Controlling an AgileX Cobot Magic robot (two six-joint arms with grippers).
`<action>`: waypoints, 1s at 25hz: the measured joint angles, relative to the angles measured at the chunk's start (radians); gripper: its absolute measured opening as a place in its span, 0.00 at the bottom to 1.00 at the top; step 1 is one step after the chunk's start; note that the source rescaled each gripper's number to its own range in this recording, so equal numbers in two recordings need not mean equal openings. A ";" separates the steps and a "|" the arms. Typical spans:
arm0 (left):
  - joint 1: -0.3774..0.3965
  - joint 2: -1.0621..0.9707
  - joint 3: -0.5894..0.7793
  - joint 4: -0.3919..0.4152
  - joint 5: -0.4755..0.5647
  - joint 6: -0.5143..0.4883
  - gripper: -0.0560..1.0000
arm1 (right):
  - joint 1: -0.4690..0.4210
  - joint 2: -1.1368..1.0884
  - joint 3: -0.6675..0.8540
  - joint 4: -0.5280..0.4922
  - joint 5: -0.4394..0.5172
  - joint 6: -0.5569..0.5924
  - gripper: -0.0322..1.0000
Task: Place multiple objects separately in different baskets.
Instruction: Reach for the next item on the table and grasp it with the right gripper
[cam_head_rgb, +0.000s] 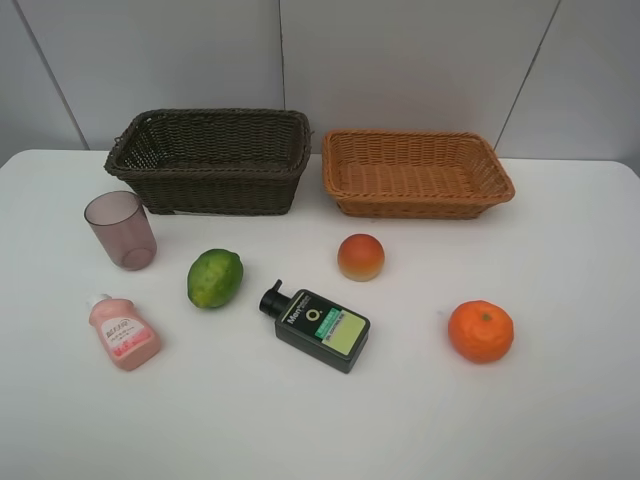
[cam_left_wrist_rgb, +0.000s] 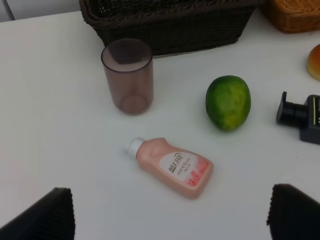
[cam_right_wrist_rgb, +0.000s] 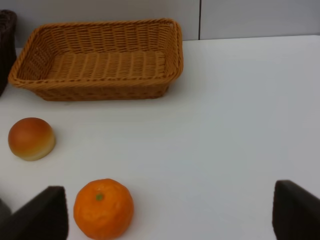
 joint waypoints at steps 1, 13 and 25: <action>0.003 0.000 0.000 0.000 0.000 0.000 1.00 | 0.000 0.000 0.000 0.000 0.000 0.000 0.69; 0.021 0.000 0.000 0.000 0.000 0.000 1.00 | 0.000 0.000 0.000 0.000 0.000 0.000 0.69; 0.021 0.000 0.000 0.000 0.000 0.000 1.00 | 0.000 0.000 0.000 0.000 0.000 0.000 0.69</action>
